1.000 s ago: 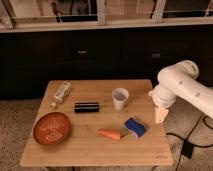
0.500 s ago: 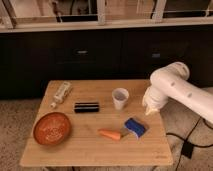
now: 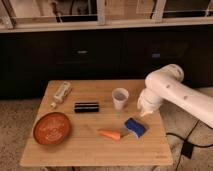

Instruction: Push the eraser across the table

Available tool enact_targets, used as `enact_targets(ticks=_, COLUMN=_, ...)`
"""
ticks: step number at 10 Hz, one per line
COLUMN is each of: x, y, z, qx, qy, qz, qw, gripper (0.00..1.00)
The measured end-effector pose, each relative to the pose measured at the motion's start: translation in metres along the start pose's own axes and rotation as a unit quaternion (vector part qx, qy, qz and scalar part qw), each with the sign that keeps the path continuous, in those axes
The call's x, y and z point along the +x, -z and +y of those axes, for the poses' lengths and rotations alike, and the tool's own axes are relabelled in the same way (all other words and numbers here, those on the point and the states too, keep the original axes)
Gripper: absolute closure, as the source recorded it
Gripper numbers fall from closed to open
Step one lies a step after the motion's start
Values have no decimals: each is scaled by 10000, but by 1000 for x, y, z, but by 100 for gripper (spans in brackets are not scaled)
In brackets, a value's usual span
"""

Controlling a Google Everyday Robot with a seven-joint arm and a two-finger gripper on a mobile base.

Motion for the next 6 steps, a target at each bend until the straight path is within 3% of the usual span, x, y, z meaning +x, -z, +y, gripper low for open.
enact_targets(ticks=3, x=-3, y=-2, z=3, qx=-4, qy=102, qz=-68, qw=9999, gripper=80)
enact_targets(ticks=6, x=-38, y=-6, z=4, qx=-12, qy=342, qz=-171, qw=9993, gripper=80)
